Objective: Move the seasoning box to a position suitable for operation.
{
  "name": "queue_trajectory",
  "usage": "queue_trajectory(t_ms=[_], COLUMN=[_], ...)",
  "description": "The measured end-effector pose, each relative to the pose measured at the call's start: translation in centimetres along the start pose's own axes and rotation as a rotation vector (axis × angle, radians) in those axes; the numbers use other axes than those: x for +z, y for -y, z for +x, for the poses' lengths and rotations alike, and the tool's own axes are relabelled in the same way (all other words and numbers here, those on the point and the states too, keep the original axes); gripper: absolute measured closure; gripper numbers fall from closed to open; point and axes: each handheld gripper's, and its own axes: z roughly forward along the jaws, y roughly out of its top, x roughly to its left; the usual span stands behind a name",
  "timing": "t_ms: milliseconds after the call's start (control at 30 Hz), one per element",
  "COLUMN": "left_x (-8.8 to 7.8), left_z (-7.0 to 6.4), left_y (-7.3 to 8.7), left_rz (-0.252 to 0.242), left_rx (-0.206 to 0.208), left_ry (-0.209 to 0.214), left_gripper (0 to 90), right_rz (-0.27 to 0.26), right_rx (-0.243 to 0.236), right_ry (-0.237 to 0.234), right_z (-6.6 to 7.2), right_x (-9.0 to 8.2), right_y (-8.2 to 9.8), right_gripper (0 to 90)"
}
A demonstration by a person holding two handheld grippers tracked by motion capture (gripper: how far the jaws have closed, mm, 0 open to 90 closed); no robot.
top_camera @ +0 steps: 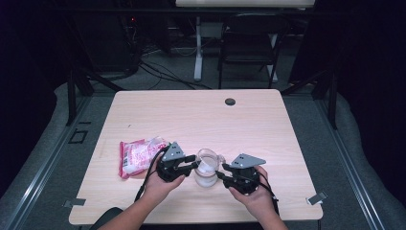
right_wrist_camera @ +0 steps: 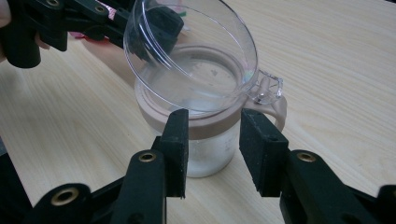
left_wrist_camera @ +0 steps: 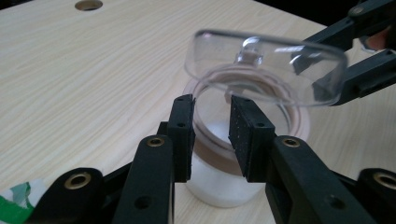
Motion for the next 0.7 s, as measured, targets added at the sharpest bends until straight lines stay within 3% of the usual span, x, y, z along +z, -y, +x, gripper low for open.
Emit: queue_trajectory(t_ms=[700], left_x=[0.2], left_z=[0.06], left_y=[0.09], left_rz=[0.0], left_rx=[-0.002], left_ry=[0.003], left_gripper=[69.1], right_rz=[-0.039], right_rx=[0.027], right_ry=[0.002], right_z=[-0.64], right_x=[-0.59], right_y=[-0.15], right_gripper=[64.8])
